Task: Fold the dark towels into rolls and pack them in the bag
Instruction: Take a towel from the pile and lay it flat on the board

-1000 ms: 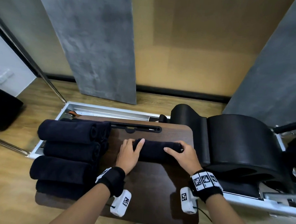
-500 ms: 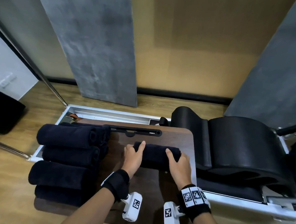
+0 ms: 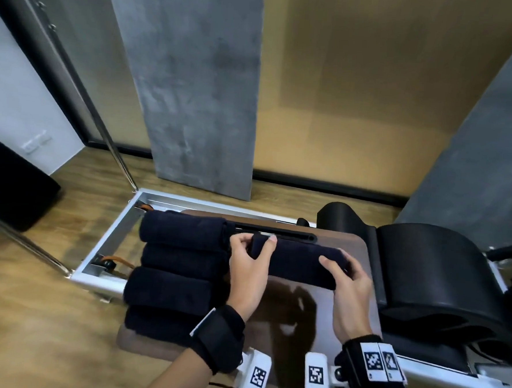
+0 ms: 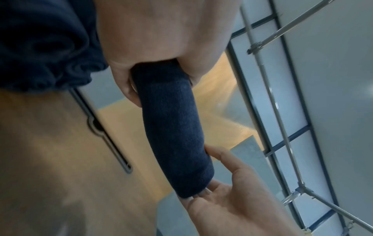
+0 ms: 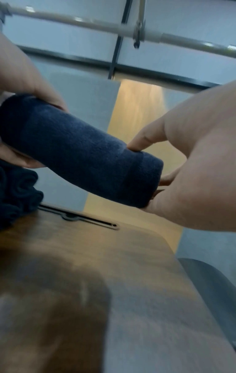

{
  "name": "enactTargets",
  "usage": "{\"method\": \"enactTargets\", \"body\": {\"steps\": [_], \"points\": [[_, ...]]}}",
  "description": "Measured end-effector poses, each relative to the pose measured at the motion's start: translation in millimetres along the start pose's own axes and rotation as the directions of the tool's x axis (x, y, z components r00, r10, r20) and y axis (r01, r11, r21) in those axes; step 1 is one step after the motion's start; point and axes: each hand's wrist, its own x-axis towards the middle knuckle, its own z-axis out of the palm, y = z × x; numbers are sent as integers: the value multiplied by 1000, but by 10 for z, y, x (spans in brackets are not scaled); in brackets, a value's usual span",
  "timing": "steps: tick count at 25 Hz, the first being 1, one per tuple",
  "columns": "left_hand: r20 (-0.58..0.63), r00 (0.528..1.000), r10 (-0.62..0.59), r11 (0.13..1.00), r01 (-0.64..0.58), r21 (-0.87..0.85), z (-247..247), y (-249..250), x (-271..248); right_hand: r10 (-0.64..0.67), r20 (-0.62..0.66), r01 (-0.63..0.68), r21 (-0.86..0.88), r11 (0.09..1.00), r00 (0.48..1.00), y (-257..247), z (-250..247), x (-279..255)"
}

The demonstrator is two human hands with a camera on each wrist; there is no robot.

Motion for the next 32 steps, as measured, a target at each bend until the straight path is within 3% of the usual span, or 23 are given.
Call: {"method": "enactTargets", "body": {"steps": [3,6,10,13,15,19,24,26,28,30,32], "points": [[-113,984,138,990,-138,11,-608,194,-18,-34,76,32,26,999,997,-37,555,-365],[-195,962,188,982,-188,23,-1261,276,71,-65,140,61,32,998,988,46,1131,-722],[-215,963,163,987,-157,43,-1867,195,331,-86,109,92,-48,995,990,339,1727,-980],[-238,966,100,991,-74,116,-2106,-57,440,-6,151,50,-288,956,989,656,1972,-1147],[-191,981,31,997,-16,80,-2181,-195,425,46,141,10,-371,929,989,790,1996,-1195],[25,1000,-19,999,20,-49,-2263,-314,420,62,149,-16,-290,957,987,839,2073,-1226],[33,999,-34,999,34,17,-2315,-252,425,98,162,-46,-299,953,982,741,2106,-1234],[-108,991,84,993,-74,92,-2295,-158,352,119,133,-80,-270,959,984,645,1965,-1195],[-241,902,358,929,-318,189,-2220,-43,214,99,88,-74,-248,966,991,538,1741,-1151],[-190,828,527,849,-505,154,-2028,78,-15,80,45,-68,-234,970,996,437,1403,-1150],[-6,830,558,830,-558,24,-1754,150,-249,67,8,-63,-241,968,998,347,1022,-1174]]}}
